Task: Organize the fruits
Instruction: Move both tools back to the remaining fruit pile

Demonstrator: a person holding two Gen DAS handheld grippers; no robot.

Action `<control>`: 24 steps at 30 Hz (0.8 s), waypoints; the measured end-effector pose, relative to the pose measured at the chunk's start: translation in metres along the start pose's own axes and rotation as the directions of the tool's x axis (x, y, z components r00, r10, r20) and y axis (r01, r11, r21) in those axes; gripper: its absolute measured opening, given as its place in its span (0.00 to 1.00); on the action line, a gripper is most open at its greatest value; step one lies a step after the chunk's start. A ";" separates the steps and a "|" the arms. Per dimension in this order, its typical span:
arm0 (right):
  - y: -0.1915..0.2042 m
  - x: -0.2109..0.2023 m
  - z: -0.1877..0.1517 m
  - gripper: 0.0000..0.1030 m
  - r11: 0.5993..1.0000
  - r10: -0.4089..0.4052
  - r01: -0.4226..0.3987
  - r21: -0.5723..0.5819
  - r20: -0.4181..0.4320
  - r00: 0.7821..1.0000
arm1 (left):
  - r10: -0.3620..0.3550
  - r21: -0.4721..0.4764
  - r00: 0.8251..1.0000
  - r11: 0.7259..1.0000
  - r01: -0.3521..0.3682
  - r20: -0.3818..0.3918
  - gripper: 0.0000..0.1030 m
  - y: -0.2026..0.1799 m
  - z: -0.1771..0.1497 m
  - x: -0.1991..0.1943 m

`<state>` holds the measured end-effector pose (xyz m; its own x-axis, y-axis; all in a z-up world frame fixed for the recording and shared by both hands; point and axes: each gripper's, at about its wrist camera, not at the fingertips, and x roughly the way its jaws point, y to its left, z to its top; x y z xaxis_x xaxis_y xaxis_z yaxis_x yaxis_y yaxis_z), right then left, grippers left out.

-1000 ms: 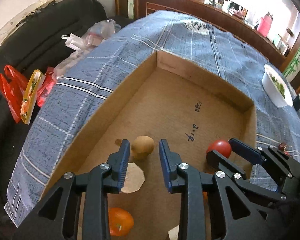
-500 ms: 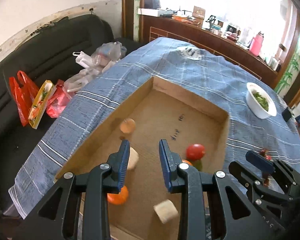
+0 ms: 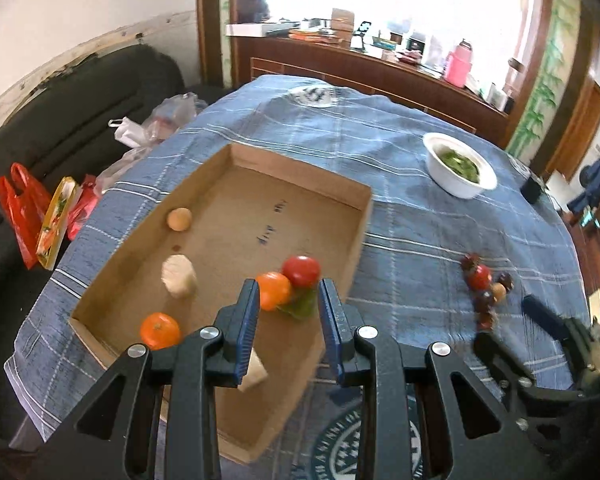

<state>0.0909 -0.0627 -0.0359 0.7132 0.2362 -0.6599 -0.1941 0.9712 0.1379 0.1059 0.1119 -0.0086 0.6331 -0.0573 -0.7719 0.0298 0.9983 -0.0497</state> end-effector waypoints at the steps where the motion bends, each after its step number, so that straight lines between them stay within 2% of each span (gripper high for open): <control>1: -0.004 -0.007 -0.002 0.89 1.000 -0.012 0.012 -0.001 0.018 1.000 | -0.007 0.009 1.000 1.000 0.007 -0.002 0.27 -0.006 -0.002 -0.001; 4: -0.020 -0.026 -0.007 0.98 0.997 -0.079 0.078 0.024 0.039 0.996 | -0.025 0.029 1.000 0.999 0.025 -0.011 0.27 -0.022 -0.006 -0.003; 8: -0.043 -0.039 -0.011 0.98 0.982 -0.184 0.184 0.041 0.001 0.983 | -0.057 0.074 0.998 0.996 0.058 -0.026 0.27 -0.047 -0.016 -0.005; 12: -0.068 -0.058 -0.026 0.98 0.979 -0.185 0.182 0.094 0.019 0.983 | -0.082 0.113 0.995 0.990 0.088 -0.052 0.27 -0.071 -0.026 -0.002; 16: -0.086 -0.055 -0.038 0.98 0.954 -0.269 0.271 0.126 -0.033 0.963 | -0.118 0.129 0.989 0.983 0.129 -0.093 0.27 -0.088 -0.034 0.005; 18: -0.095 -0.057 -0.044 0.98 0.951 -0.269 0.270 0.152 -0.031 0.963 | -0.131 0.143 0.986 0.979 0.146 -0.105 0.26 -0.098 -0.037 0.008; 21: -0.108 -0.057 -0.052 0.96 0.953 -0.226 0.227 0.203 -0.024 0.974 | -0.164 0.156 0.978 0.971 0.183 -0.130 0.26 -0.109 -0.041 0.013; 24: -0.117 -0.050 -0.053 0.87 0.954 -0.205 0.210 0.216 -0.045 0.978 | -0.195 0.168 0.969 0.961 0.220 -0.152 0.26 -0.121 -0.045 0.018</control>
<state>0.0421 -0.1893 -0.0586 0.7067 0.0306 -0.7068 0.1098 0.9822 0.1523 0.0795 -0.0105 -0.0451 0.4900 -0.2520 -0.8345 0.2977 0.9481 -0.1115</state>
